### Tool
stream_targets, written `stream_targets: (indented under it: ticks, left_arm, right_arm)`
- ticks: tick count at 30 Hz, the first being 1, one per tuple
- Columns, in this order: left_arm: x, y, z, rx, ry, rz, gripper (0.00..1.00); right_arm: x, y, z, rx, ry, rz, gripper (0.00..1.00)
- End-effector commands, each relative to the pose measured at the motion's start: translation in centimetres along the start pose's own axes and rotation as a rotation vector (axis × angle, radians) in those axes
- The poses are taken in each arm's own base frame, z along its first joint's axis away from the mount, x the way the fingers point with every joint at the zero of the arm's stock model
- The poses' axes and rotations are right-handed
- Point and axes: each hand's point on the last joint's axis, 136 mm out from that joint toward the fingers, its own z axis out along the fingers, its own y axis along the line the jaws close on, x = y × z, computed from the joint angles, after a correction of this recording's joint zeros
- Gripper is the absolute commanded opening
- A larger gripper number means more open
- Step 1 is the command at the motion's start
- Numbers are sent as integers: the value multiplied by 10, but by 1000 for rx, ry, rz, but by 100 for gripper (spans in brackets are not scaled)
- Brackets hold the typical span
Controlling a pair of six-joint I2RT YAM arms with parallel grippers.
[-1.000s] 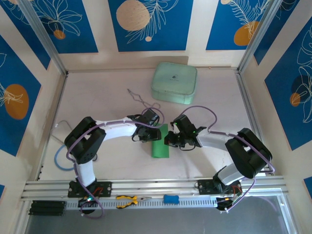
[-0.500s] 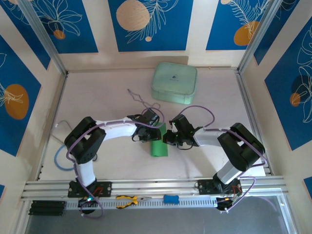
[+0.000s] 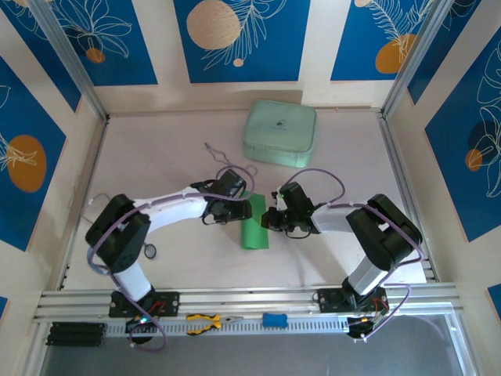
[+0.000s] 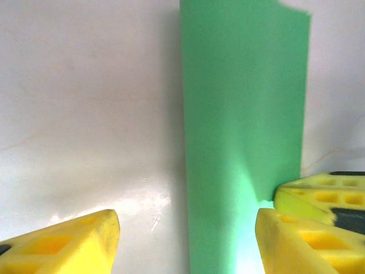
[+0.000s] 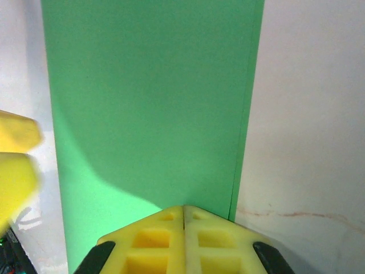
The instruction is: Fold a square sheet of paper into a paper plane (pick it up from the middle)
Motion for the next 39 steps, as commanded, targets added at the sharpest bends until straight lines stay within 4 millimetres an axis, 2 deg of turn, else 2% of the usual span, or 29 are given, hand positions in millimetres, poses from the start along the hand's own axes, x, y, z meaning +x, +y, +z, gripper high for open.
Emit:
stream_targets:
  ticks: [1, 7, 17, 30, 39]
  left_arm:
    - [-5, -4, -19, 72, -34, 28, 62]
    - [-6, -15, -32, 198, -44, 67, 45]
    - [-5, -46, -28, 390, -19, 97, 25]
    - [-1, -34, -33, 387, -64, 104, 23]
    - [-7, -39, -36, 426, -84, 107, 23]
  right_arm:
    - [26, -50, 3, 177, 82, 44, 0]
    - [27, -54, 2, 192, 76, 49, 0]
    - [33, -61, 2, 195, 84, 65, 0]
    - [30, -61, 1, 187, 70, 54, 0]
    - [30, -61, 1, 194, 77, 54, 0]
